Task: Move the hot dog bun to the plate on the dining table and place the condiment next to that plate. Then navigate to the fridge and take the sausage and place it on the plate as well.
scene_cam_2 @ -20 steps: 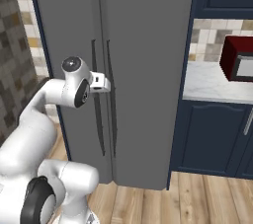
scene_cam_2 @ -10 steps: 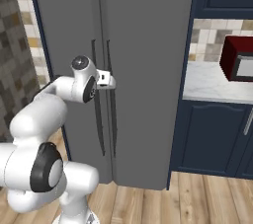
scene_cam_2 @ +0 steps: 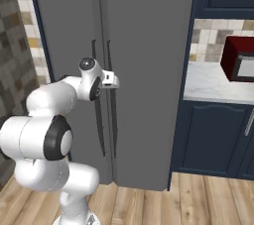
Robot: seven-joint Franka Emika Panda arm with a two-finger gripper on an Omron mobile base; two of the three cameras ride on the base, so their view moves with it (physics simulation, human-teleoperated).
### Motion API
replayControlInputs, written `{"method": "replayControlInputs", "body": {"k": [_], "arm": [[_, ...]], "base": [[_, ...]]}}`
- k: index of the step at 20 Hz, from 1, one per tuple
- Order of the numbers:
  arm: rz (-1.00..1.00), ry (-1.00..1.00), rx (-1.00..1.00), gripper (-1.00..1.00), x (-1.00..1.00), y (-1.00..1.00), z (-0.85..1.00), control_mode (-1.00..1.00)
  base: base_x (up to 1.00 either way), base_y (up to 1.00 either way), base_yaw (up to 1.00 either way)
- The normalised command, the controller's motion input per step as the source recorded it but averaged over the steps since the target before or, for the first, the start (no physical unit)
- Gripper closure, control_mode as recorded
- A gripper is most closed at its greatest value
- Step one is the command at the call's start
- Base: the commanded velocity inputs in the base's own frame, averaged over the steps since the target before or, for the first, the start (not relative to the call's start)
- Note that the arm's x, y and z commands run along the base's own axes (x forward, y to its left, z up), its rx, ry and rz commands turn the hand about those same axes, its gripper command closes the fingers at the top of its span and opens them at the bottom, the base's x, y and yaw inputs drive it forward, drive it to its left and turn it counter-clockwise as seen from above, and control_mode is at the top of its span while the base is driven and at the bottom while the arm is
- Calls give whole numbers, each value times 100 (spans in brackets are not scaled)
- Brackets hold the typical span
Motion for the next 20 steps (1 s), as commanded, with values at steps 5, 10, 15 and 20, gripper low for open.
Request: {"method": "replayControlInputs", "body": {"k": [5,10,15,20], "arm": [[0,0,0,-100,46,0,-19,-100],[-1,0,0,-100,40,0,-19,-100],[0,0,0,-100,27,0,-18,-100],[0,0,0,-100,8,0,-9,-100]], "base": [[0,0,0],[0,0,0],[0,0,0],[0,0,0]]}}
